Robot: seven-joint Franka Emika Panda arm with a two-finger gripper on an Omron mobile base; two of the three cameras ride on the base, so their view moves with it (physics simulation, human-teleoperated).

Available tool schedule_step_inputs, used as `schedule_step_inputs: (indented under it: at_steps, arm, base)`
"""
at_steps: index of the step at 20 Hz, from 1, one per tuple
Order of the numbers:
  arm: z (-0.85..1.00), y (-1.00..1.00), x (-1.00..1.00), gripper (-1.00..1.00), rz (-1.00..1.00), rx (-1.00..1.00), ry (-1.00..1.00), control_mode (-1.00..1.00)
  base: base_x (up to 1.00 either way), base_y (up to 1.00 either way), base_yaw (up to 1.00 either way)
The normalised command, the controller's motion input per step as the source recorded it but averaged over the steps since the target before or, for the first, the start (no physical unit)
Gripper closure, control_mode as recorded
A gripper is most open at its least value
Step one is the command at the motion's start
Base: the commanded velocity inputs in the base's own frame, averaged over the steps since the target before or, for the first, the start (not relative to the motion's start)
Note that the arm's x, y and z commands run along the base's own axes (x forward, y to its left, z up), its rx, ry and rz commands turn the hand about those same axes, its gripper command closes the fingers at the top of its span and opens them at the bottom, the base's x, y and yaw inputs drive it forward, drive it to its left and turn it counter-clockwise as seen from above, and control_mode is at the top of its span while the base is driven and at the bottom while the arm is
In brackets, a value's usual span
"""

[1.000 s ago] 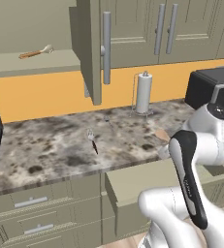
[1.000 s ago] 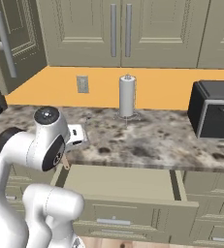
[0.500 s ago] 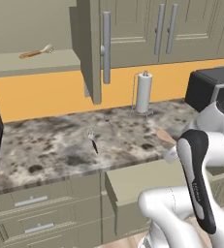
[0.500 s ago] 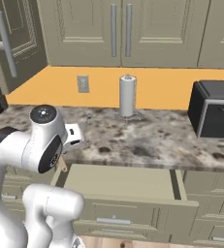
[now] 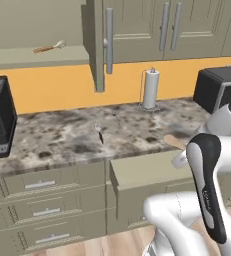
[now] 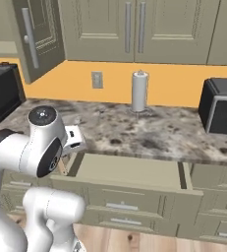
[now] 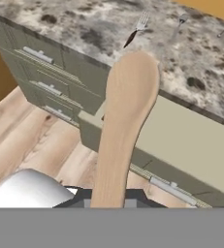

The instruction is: Organize the utensils by type. Pick up the wooden spoons from the counter and place them in the open cabinet. Then pick up the metallic utensils from the counter and place them in the open drawer.

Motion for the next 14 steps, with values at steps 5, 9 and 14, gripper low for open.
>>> schedule_step_inputs:
  at_steps: [5,9,14]
  arm:
    - [0.00,0.00,0.00,1.00,0.00,0.00,0.00,1.00]
    - [0.00,0.00,0.00,1.00,0.00,0.00,0.00,1.00]
    - [0.00,0.00,0.00,1.00,0.00,0.00,0.00,1.00]
  base:
    - [-0.24,0.47,0.29]
    - [-0.21,0.85,0.24]
    - [-0.03,1.00,0.15]
